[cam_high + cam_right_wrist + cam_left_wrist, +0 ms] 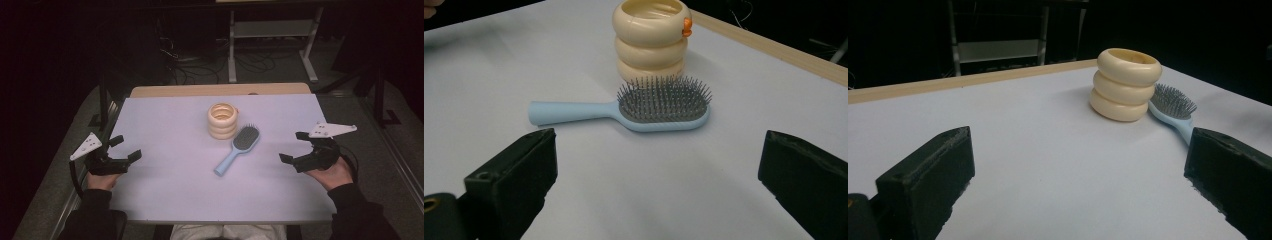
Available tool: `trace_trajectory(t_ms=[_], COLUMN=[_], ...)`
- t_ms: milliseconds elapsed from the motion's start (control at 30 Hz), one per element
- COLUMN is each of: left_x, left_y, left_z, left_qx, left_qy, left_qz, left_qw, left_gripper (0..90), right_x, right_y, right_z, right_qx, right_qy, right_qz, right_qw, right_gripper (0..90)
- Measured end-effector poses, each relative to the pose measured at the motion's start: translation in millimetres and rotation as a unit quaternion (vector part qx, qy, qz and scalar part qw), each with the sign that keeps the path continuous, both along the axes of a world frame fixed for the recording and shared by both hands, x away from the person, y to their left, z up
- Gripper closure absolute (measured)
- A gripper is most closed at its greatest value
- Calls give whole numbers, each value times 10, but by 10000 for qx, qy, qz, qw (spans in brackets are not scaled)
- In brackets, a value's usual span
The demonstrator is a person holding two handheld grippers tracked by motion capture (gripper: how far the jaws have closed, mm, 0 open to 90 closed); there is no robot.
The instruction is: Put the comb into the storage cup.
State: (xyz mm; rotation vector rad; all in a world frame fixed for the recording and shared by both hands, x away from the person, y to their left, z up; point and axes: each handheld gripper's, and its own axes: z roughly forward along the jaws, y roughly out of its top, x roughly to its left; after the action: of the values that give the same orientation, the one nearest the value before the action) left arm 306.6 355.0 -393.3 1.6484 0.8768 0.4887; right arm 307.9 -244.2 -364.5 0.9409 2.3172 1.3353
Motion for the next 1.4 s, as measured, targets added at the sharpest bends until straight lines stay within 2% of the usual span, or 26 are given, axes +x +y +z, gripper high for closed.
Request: trace_trajectory(t_ms=[600, 1400], left_x=[-1, 6], left_y=[-3, -8], left_z=[-2, -9], left_qx=[-7, 11], left_qy=[6, 27], left_qz=[-19, -30], left_qw=[10000, 10000], left_gripper=[0, 0], right_x=[134, 322], right_y=[143, 398], right_z=[178, 221], right_qx=[-92, -240], right_qy=[-92, 31], right_qz=[136, 384], right_qw=[9998, 9990], right_gripper=[21, 20])
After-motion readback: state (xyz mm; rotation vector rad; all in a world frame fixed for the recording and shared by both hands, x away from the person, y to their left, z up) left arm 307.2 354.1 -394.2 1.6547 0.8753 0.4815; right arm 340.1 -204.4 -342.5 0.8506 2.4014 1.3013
